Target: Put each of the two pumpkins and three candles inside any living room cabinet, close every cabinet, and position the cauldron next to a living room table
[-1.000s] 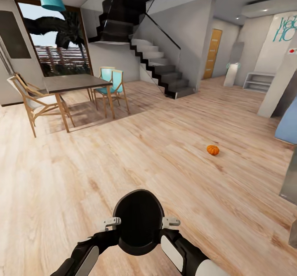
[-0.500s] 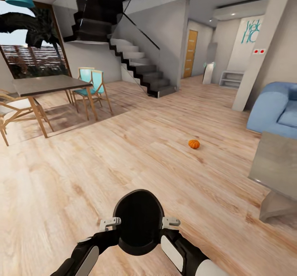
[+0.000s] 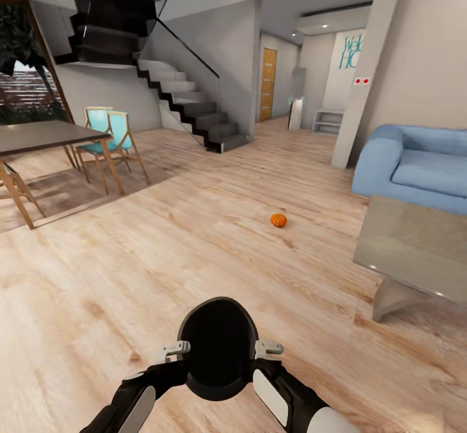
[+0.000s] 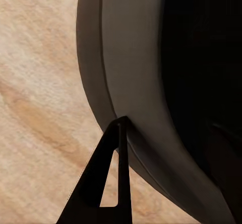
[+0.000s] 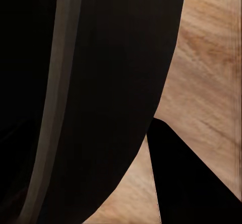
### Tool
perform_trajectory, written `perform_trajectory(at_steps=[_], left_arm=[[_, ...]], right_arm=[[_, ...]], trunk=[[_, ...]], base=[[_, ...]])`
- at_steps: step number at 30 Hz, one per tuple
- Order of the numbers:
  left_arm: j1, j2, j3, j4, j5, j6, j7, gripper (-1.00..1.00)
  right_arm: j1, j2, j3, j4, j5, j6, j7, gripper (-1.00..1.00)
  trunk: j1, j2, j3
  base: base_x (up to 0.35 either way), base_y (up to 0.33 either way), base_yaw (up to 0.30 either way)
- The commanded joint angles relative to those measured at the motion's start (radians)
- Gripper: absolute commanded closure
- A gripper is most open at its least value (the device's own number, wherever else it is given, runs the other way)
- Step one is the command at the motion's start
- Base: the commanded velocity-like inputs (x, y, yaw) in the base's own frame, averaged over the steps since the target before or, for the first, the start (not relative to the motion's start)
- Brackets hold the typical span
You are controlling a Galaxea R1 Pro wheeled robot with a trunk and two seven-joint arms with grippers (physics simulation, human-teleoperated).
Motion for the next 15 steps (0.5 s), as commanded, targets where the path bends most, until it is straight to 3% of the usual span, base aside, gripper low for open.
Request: perform_trajectory(at_steps=[1,15], left_arm=[[-0.001,-0.006,-0.002,-0.006,0.071,-0.003,-0.008,1.00],[-0.001,-0.006,-0.002,-0.006,0.072,-0.003,-0.008,1.00]], right_arm=[[-0.001,0.000,-0.007,-0.004,0.005,0.001,-0.007,1.00],[-0.001,0.000,-0.007,-0.004,0.005,0.001,-0.007,1.00]], trunk=[[0.000,-0.001,-0.001],[0.000,-0.001,-0.001]], base=[[-0.001,0.000,-0.279],[-0.008,0.000,-0.279]])
